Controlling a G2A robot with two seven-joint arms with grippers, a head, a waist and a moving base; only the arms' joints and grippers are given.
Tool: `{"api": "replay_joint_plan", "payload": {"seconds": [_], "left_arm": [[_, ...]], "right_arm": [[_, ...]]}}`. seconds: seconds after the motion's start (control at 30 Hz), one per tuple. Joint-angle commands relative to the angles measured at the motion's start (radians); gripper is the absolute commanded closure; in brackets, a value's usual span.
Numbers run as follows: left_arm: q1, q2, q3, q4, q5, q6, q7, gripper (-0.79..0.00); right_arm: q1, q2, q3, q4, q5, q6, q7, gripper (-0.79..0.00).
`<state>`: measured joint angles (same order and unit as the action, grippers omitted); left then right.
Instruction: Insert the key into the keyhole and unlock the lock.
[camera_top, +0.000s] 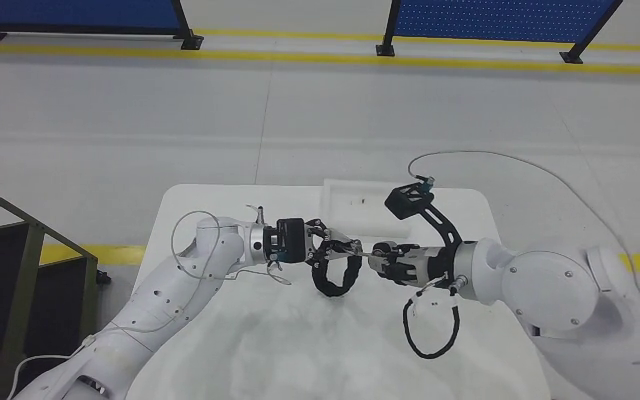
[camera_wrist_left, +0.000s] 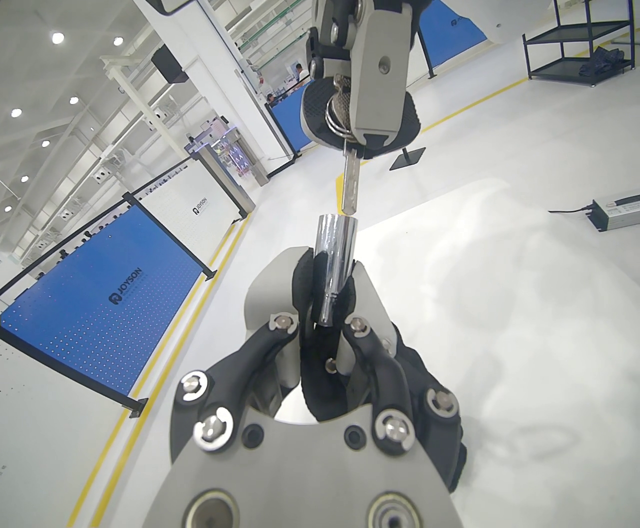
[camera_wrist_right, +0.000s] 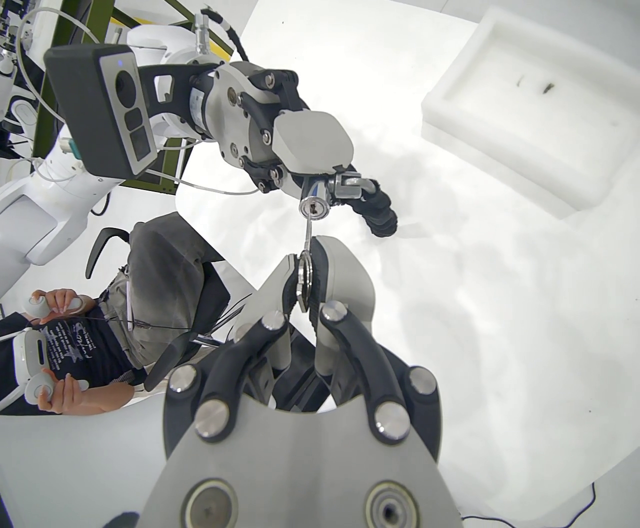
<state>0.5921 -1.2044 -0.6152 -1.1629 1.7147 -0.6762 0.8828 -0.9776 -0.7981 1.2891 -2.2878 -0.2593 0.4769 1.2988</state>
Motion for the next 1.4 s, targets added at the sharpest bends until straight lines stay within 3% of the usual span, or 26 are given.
{"api": "replay_joint_plan", "payload": {"seconds": [0.0,1.3,1.37], "left_arm": [[0.001,-0.001,-0.001,0.001,0.002,-0.004,0.001,0.000],[-0.010,-0.037,0.003,0.012,0.030,-0.047,0.008,0.000],[-0.005,-0.039,-0.003,0.029,0.006,-0.052,-0.002,0.000]], "right_arm": [[0.002,0.001,-0.003,-0.001,-0.004,0.002,-0.001,0.000],[0.065,0.005,-0.085,0.053,-0.024,0.048,-0.003,0.000],[0.067,0.006,-0.087,0.058,-0.015,0.046,-0.002,-0.757]]}}
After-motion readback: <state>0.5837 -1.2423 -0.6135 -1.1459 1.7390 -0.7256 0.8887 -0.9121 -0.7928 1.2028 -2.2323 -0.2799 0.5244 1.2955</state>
